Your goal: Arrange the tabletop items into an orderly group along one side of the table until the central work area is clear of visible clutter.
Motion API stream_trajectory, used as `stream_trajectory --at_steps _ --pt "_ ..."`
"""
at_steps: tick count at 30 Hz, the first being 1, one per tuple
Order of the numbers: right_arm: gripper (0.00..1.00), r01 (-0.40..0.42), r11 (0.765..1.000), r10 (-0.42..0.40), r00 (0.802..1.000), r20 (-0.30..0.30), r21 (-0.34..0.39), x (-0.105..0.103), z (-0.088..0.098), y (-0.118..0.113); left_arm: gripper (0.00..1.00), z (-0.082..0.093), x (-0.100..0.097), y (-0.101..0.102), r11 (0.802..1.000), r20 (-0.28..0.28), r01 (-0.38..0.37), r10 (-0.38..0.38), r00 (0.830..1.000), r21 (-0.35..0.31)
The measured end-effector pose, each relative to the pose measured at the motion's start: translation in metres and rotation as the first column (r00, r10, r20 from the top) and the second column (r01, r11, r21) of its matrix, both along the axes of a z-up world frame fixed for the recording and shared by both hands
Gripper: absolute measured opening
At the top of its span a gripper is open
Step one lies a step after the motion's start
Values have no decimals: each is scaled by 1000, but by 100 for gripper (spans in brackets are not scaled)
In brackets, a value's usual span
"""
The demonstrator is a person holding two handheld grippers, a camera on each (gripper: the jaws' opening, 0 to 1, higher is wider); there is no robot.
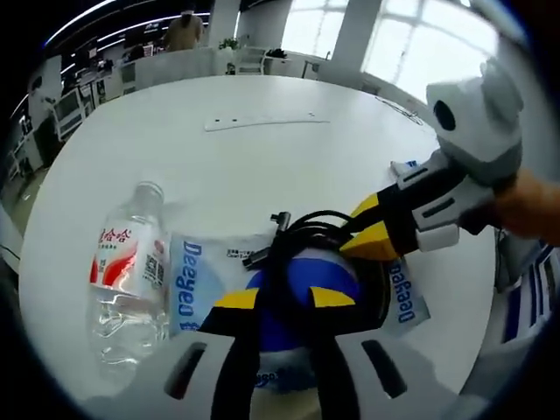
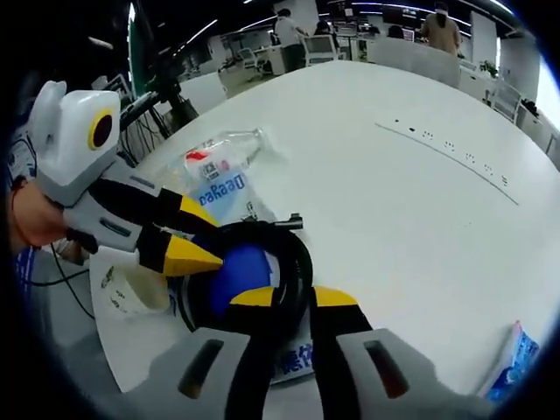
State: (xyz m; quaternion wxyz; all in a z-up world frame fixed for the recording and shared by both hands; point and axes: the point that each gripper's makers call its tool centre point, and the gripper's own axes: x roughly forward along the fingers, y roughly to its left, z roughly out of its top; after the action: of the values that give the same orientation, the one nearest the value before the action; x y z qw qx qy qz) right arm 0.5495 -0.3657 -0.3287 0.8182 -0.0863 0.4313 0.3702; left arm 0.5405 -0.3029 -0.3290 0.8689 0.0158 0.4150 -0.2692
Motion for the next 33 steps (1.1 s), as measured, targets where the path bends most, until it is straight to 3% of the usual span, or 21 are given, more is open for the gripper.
stream_trajectory --at_steps 9,17,33 --pt "4 87 996 -86 996 -23 14 3 1 -2 10 -1 1 2 1000 -39 -22 23 999 23" --pt "2 125 991 -124 991 -48 38 3 3 -3 6 1 0 2 997 -81 -73 70 994 -32" --pt "0 144 985 -142 989 -35 96 3 32 -7 3 23 -3 -2 995 -51 -81 78 996 -64"
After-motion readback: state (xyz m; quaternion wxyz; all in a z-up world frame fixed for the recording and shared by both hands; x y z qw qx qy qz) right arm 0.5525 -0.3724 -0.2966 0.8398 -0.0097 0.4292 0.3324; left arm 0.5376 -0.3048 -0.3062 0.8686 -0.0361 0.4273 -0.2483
